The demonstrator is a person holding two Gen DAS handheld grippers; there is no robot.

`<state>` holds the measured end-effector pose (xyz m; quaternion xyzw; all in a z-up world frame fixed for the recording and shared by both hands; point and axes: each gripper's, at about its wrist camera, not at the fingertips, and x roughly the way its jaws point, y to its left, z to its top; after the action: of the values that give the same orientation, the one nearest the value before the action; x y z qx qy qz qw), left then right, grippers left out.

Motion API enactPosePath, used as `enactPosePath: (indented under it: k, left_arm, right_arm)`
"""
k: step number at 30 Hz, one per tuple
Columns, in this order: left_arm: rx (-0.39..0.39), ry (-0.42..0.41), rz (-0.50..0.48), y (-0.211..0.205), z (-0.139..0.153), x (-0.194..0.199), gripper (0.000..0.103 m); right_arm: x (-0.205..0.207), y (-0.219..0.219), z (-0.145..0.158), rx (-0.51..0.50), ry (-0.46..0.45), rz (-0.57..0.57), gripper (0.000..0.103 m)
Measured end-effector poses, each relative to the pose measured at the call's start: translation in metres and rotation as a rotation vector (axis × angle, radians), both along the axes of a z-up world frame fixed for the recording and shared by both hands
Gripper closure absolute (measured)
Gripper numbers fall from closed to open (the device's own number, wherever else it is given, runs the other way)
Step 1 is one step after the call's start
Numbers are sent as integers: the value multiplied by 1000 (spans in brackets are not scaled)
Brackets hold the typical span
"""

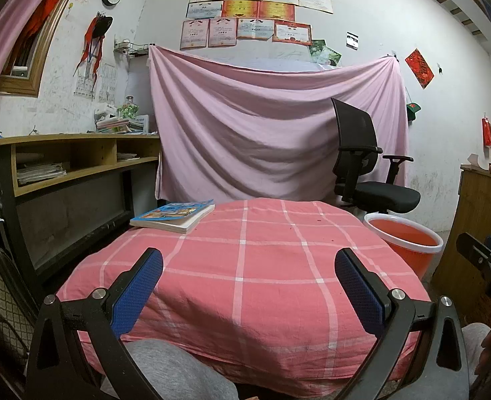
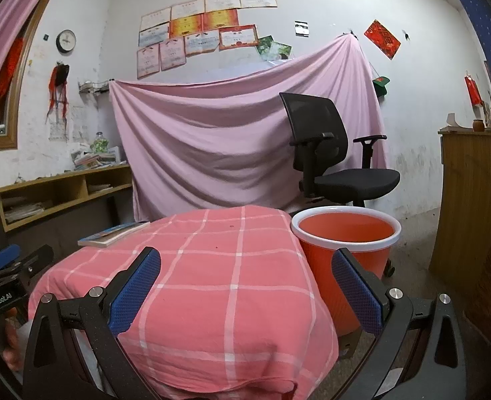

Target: Collect trash

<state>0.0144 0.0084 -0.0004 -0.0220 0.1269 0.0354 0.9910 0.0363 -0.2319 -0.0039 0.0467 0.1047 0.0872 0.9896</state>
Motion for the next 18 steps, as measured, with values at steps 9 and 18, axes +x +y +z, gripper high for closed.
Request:
enactPosePath:
  k: [9,18]
  left_arm:
    - [0,0,-1,1,0,0,2]
    - [-1,0,-1,1,0,0,2]
  right_arm:
    - [1,-1,1,1,1,1,0]
    - [0,-1,2,1,2,1,0]
